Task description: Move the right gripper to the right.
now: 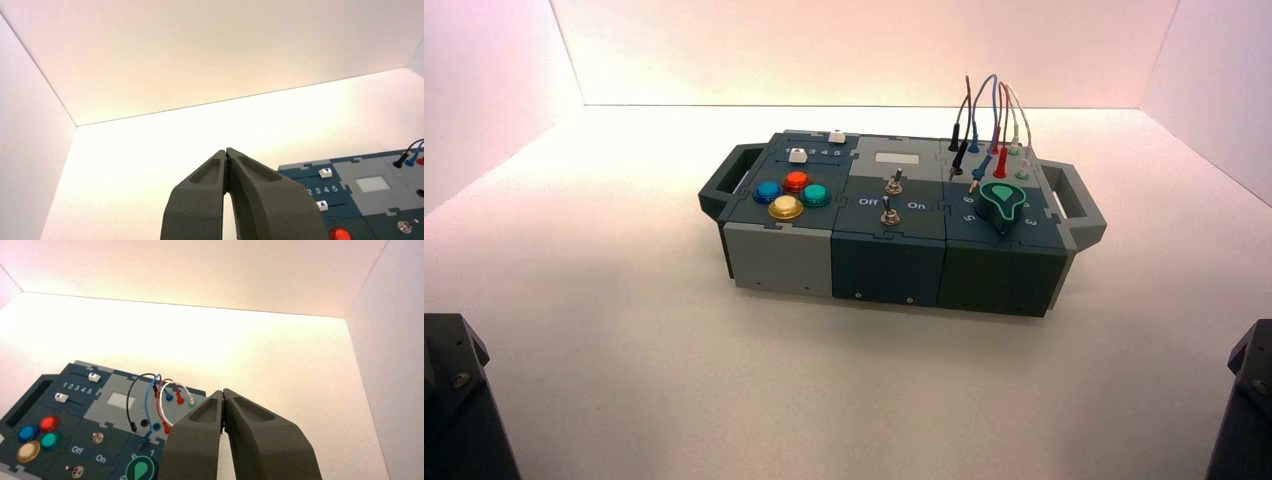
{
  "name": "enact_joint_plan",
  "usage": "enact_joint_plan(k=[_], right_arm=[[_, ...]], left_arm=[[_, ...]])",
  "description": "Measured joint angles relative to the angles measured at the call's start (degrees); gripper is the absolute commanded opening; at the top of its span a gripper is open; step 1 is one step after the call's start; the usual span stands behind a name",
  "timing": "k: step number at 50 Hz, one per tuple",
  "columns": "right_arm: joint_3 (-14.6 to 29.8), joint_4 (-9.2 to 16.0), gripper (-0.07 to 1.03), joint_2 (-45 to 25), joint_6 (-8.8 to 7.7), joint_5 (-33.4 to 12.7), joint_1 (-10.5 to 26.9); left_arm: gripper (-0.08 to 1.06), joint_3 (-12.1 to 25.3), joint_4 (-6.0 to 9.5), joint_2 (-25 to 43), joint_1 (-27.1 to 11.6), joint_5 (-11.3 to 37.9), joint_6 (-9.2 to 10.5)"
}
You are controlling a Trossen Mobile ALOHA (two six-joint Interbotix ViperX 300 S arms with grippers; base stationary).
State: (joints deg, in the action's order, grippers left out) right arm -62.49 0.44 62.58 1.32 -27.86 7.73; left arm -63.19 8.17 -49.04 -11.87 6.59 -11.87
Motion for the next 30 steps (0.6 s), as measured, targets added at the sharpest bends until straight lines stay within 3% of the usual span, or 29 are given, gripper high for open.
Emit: enact_joint_plan(k=[30], right_arm=[[0.0, -0.09, -0.02, 1.05, 0.09, 0.53, 0.09]], left_arm=[[-0.03, 0.0, 0.0, -0.18, -0.09, 0.53, 0.0]])
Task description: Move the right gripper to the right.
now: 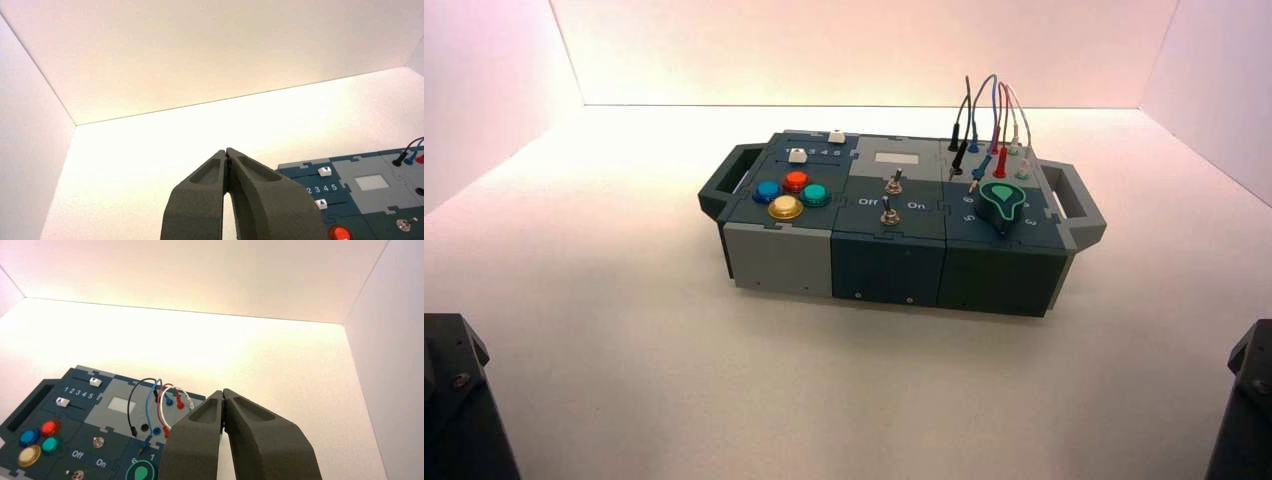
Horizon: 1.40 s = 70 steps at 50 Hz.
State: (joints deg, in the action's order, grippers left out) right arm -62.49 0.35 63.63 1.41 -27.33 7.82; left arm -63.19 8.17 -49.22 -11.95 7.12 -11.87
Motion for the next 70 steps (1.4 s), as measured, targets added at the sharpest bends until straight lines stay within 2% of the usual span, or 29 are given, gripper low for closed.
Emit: enact_joint_plan(k=[9, 16, 21, 28, 39, 48, 61, 66, 70], right_arm=[[0.0, -0.09, -0.02, 0.26, -0.09, 0.0, 0.0], [0.18, -1.32, -0.02, 0.26, -0.26, 0.26, -0.09], [1.49, -2.72, -0.02, -0.44, -0.26, 0.53, -0.44], [4.48, -3.16, -0.02, -3.43, -0.18, 0.88, -2.2], [13.36, -3.25, -0.02, -13.36, -0.09, 0.88, -7.56], [19.86, -3.16, -0.02, -21.09, 0.26, -0.53, -15.64], [23.82, -3.16, -0.02, -29.09, 0.53, -1.32, -25.4], [25.05, -2.81, -0.02, -33.22, 0.62, -1.93, -27.6], [26.19, -2.81, -0.02, -36.74, 0.62, -2.29, -27.6]], left_arm=[[-0.03, 0.0, 0.0, 0.09, 0.0, 0.09, 0.0], [-0.03, 0.0, 0.0, 0.62, 0.0, 0.09, 0.0], [-0.03, 0.0, 0.0, 0.7, 0.0, 0.09, 0.0], [-0.03, 0.09, 0.0, 1.14, 0.0, 0.09, 0.0], [-0.03, 0.18, 0.0, 1.41, 0.0, 0.26, 0.09], [-0.03, 0.18, 0.0, 1.41, 0.0, 0.44, 0.0], [-0.03, 0.18, 0.0, 1.41, 0.0, 0.88, 0.0], [-0.03, 0.18, 0.0, 1.32, 0.09, 0.88, 0.0], [-0.03, 0.18, 0.0, 1.41, 0.0, 0.88, 0.0]])
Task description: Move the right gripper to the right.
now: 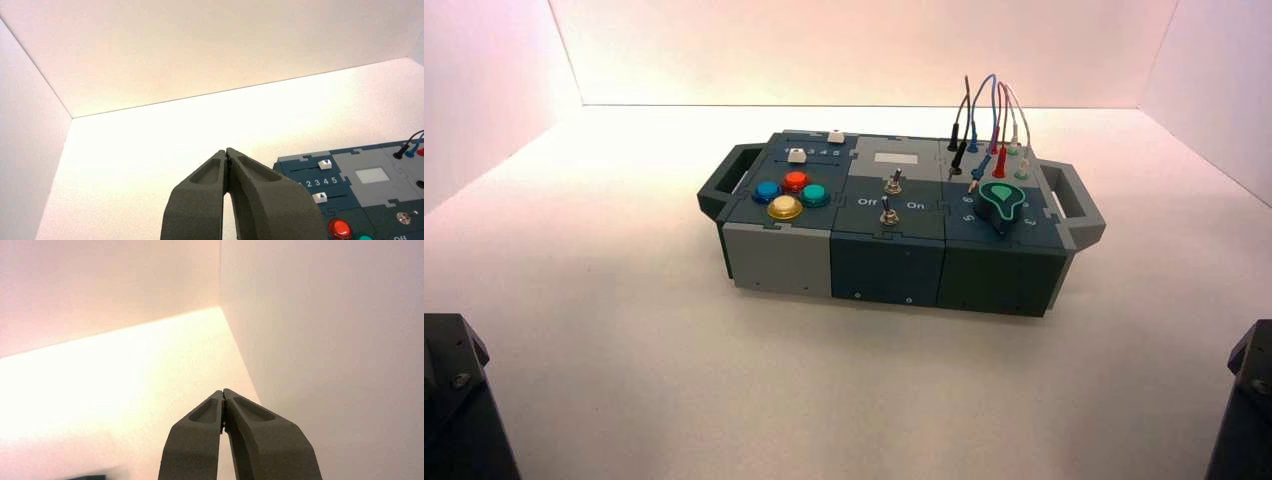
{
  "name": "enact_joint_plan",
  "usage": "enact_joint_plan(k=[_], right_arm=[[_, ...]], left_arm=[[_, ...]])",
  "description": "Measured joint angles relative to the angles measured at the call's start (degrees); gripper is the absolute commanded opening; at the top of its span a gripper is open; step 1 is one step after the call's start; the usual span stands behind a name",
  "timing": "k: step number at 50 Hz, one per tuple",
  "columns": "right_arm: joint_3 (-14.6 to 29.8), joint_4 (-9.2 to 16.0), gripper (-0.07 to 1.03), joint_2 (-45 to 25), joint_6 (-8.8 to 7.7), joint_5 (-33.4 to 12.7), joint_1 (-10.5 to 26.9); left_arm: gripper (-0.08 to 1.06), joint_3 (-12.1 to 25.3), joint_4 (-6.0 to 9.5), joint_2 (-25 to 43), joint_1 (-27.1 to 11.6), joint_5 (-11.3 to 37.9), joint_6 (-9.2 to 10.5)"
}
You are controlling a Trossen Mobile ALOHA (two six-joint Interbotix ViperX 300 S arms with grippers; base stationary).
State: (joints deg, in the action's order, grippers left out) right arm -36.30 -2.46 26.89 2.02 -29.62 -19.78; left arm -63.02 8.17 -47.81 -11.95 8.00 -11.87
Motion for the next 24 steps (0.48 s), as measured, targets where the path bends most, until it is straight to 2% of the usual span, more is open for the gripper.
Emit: enact_joint_plan(k=[12, 24], right_arm=[[4.04, 0.0, -0.02, -9.4, -0.09, -1.05, -0.09], [5.19, 0.0, -0.02, -8.88, -0.18, -1.41, -0.09]], left_arm=[[-0.03, 0.18, 0.0, 0.7, 0.0, 0.0, 0.0], [-0.03, 0.26, 0.0, 1.14, 0.0, 0.0, -0.09]])
